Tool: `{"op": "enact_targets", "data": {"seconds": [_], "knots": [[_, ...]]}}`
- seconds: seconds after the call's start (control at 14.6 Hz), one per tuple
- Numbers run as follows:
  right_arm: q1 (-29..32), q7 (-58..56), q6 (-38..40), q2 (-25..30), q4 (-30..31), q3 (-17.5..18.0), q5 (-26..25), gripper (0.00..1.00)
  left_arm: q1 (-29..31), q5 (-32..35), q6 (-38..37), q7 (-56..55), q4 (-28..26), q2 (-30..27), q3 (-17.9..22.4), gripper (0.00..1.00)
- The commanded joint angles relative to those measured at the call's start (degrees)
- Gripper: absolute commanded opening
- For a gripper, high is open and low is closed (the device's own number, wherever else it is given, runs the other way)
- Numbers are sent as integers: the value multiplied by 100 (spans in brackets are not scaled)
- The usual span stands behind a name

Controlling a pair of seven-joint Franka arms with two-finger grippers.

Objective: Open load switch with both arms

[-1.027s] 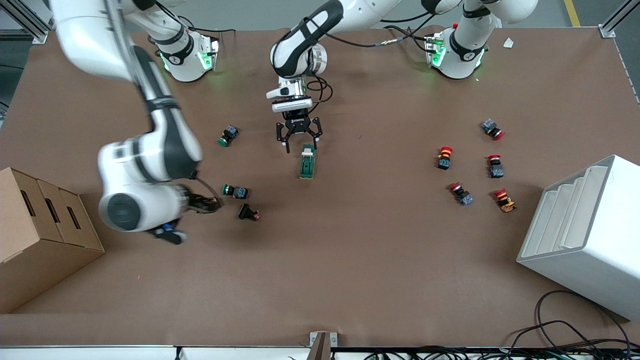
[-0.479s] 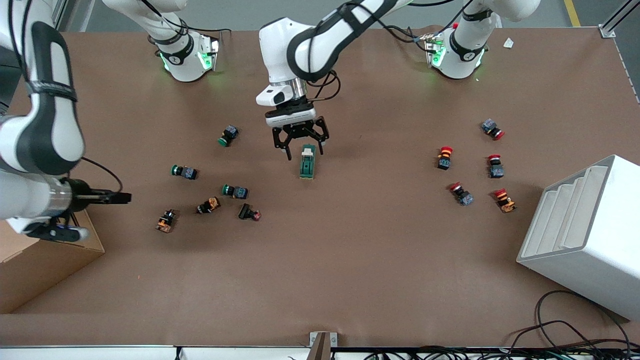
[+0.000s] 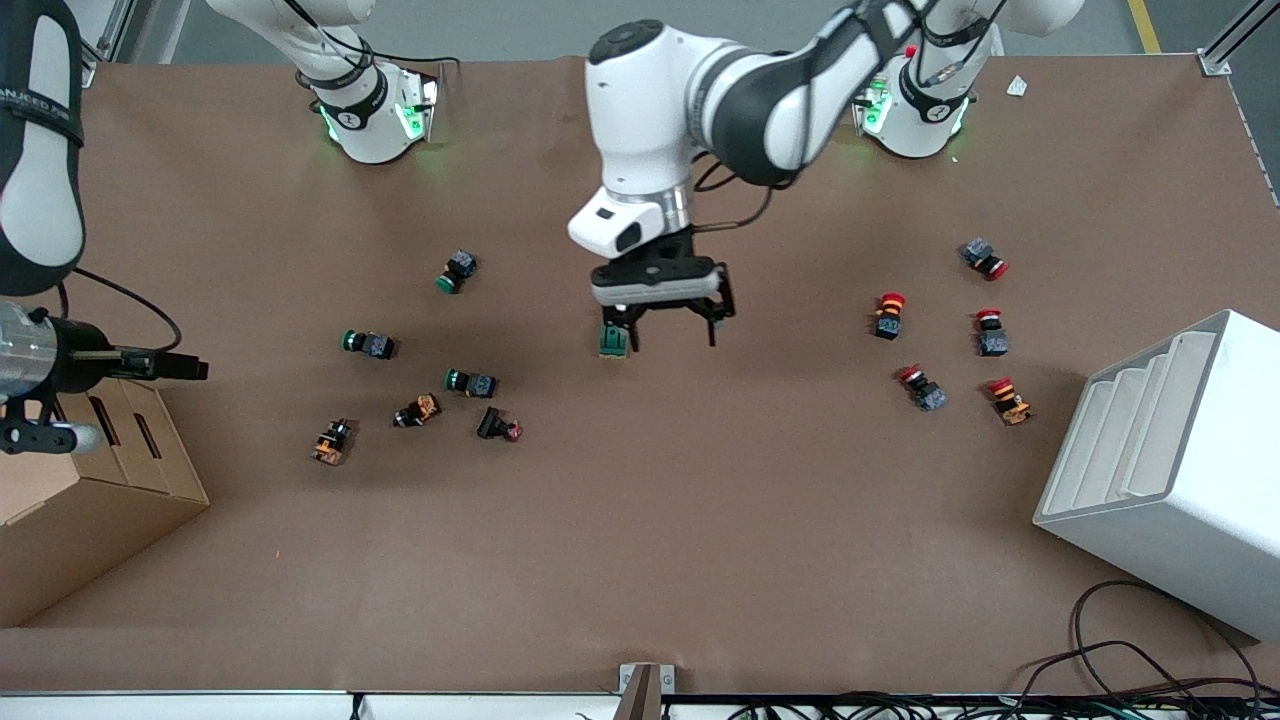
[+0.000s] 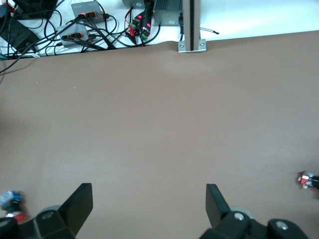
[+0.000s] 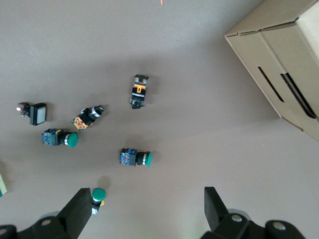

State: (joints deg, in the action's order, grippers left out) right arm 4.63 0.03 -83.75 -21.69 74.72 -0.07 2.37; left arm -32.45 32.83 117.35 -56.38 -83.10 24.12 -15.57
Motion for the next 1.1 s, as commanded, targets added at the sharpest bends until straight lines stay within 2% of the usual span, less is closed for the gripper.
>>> {"op": "enact_targets", "data": {"seconds": [0.0,0.21,0.34,0.62,0.68,0.82,1.03], "knots": [[65,-38,237,51,-309,121,-96,100,710,-889,-193,767,-48,-442,-34,100],[-23,-3,692,199,-318,156,-61,100,1449,-1226,-642,2090,-48,-741,-52,100],[-207,6,816,541,-239,139,-105,100,2125,-1830,-748,2954,-48,-943,-69,100],[-314,542,1028,1358,585,147,-105,100,3154,-2823,-1257,4456,-259,-1540,10,100],[-314,534,941,1543,779,139,-105,100,3270,-3122,-1450,4756,-338,-1716,106,100],[-314,533,800,1947,1131,138,-105,100,3245,-3274,-1933,4917,-487,-2077,536,100],[-331,507,554,2528,1650,138,-96,100,3280,-3292,-2356,5048,-680,-2429,616,100]]}}
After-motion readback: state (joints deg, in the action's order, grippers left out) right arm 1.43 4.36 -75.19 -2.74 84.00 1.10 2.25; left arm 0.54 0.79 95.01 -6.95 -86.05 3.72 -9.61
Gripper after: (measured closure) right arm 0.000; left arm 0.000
